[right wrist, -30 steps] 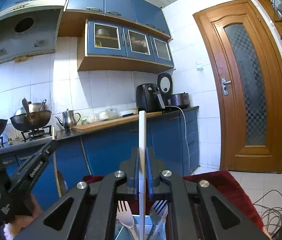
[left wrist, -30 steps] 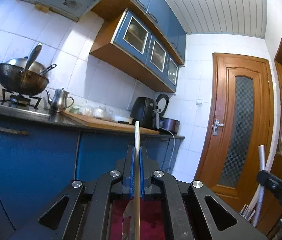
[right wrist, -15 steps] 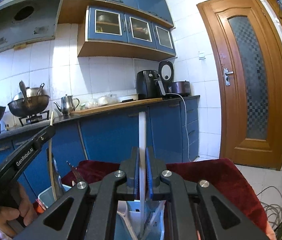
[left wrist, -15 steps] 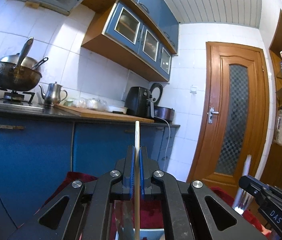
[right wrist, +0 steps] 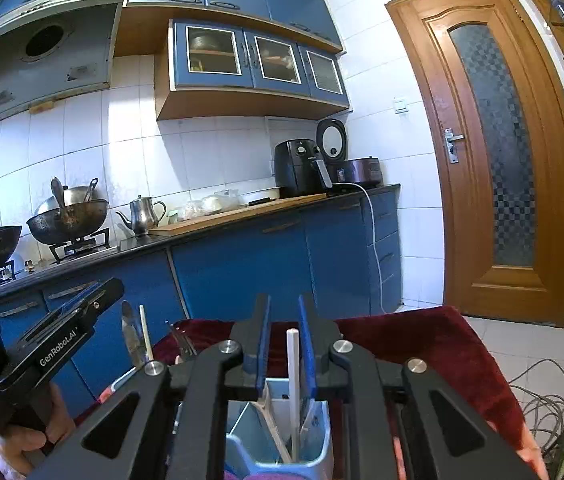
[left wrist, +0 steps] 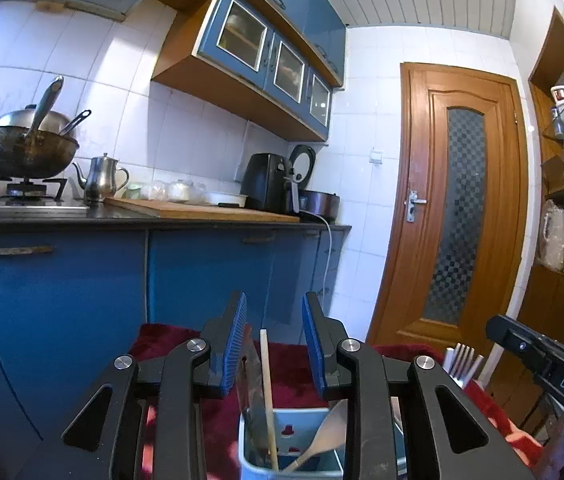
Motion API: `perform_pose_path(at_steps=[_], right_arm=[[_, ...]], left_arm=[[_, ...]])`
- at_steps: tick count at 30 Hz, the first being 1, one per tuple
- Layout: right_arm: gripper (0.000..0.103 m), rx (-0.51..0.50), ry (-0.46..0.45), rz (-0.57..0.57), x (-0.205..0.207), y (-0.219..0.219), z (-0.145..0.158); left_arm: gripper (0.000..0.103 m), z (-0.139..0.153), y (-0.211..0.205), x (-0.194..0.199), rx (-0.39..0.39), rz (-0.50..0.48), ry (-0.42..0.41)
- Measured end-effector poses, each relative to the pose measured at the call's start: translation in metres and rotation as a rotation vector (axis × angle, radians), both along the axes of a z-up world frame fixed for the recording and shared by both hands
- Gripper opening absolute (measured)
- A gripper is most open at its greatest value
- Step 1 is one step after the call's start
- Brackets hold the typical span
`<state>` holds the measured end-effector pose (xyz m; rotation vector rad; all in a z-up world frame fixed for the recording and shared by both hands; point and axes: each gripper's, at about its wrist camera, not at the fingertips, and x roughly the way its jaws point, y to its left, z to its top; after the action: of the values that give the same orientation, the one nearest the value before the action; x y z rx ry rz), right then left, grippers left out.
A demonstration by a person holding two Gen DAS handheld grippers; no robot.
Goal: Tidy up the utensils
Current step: 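Open left tool to drop chopstick into box while right tool releases knife, then move both open tools back over the chopstick and fork on the blanket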
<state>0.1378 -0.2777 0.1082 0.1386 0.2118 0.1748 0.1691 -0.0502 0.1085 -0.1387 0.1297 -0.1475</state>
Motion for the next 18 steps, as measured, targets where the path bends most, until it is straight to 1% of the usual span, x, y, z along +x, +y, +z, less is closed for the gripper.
perform_pose_path(at_steps=[11,18], right_arm=[[0.019,0.01,0.056,0.008,-0.048,0.001,0.018],[0.02,-0.009,0.101,0.006,-0.077,0.003,0.021]], left_arm=[[0.03,0.016,-0.001,-0.045,0.024,-0.066,0.085],[0.03,0.015,-0.005,-0.071,0.031,-0.116,0.177]])
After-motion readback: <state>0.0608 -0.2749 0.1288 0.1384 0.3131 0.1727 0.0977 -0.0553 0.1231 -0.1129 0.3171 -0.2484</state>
